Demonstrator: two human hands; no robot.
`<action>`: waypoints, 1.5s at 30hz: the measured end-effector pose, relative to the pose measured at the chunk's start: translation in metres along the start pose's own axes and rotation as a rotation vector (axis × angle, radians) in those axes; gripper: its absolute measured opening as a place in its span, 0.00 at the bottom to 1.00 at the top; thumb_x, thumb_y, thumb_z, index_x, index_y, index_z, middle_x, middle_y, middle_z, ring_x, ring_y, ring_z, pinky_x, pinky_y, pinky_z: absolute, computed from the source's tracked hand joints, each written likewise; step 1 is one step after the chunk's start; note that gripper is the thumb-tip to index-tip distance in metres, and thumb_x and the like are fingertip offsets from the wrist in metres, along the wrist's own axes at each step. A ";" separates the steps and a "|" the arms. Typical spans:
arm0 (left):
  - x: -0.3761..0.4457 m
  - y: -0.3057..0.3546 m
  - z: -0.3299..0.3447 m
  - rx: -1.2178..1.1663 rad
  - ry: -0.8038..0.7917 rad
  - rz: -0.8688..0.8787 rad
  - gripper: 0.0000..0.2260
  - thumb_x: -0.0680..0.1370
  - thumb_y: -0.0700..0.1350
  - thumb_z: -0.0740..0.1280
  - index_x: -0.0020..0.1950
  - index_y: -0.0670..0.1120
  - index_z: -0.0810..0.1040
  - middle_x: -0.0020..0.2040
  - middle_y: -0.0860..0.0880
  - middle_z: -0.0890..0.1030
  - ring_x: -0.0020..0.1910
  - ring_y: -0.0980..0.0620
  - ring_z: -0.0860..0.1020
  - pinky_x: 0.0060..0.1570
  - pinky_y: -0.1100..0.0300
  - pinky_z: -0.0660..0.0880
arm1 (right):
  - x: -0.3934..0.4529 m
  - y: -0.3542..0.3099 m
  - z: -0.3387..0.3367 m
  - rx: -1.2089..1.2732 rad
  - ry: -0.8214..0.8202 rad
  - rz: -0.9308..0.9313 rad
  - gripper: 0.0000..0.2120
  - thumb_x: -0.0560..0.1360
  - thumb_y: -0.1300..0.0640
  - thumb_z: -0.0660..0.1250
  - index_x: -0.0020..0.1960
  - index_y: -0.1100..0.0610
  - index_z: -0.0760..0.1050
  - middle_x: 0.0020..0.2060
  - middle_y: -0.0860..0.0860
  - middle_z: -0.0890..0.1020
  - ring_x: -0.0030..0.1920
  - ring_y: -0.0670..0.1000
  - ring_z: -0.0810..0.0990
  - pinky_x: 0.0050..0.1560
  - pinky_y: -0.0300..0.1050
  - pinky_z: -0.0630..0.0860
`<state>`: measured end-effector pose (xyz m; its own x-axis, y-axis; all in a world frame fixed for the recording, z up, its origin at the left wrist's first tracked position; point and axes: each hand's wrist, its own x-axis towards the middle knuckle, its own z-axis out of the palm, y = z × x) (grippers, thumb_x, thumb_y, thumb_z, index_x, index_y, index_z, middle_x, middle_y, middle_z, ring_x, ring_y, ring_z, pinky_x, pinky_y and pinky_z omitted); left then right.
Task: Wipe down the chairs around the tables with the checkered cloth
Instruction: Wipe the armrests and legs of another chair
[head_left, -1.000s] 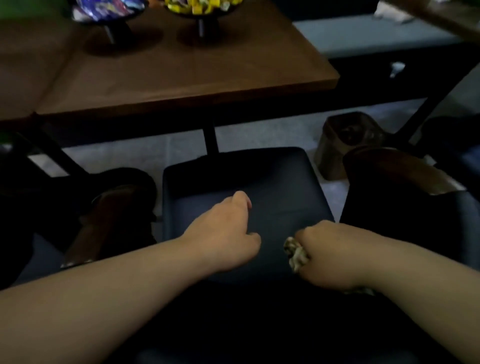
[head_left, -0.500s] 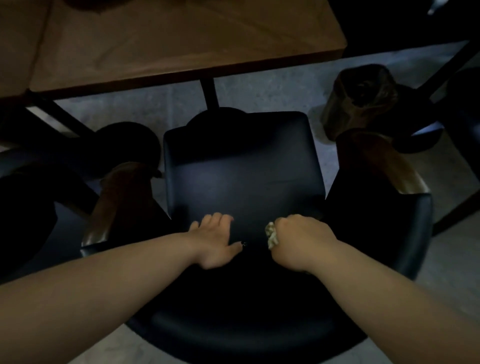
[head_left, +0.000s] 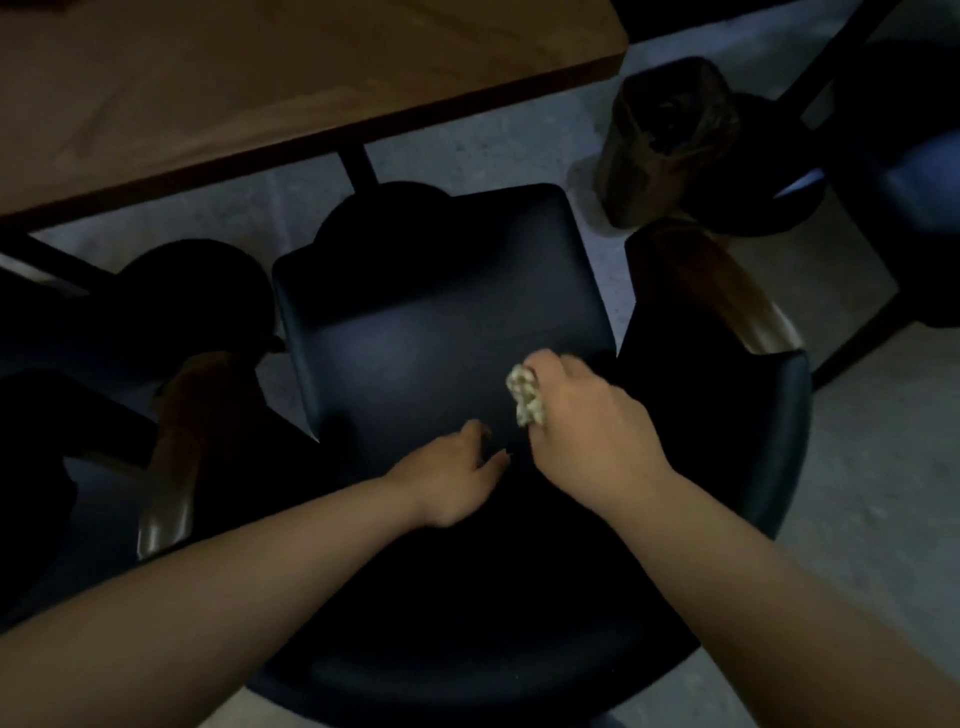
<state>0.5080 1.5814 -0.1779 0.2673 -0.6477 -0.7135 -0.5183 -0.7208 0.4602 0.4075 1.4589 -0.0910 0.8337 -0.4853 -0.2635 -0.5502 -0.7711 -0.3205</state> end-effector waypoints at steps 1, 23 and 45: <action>0.005 0.008 -0.002 -0.067 0.038 0.018 0.20 0.80 0.60 0.55 0.67 0.49 0.66 0.57 0.49 0.80 0.56 0.48 0.78 0.57 0.55 0.73 | -0.005 0.000 -0.008 -0.001 0.155 -0.004 0.18 0.72 0.58 0.67 0.60 0.54 0.69 0.51 0.53 0.75 0.41 0.57 0.79 0.32 0.42 0.65; 0.056 0.072 0.044 -0.597 -0.344 0.016 0.39 0.59 0.84 0.53 0.62 0.67 0.76 0.67 0.57 0.75 0.67 0.56 0.72 0.72 0.52 0.62 | -0.090 0.071 -0.034 1.422 0.063 0.979 0.10 0.63 0.59 0.77 0.44 0.55 0.82 0.39 0.53 0.86 0.39 0.54 0.85 0.40 0.51 0.83; 0.018 0.093 0.072 -0.474 -0.354 0.128 0.23 0.58 0.85 0.46 0.42 0.82 0.72 0.43 0.78 0.76 0.46 0.80 0.72 0.54 0.69 0.65 | -0.138 0.072 -0.030 1.420 0.218 0.889 0.07 0.61 0.65 0.73 0.40 0.61 0.80 0.36 0.60 0.83 0.36 0.57 0.84 0.34 0.49 0.79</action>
<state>0.4059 1.5203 -0.1859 -0.1017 -0.6739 -0.7317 -0.0884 -0.7265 0.6814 0.2544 1.4574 -0.0503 0.1886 -0.6712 -0.7169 -0.3233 0.6469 -0.6907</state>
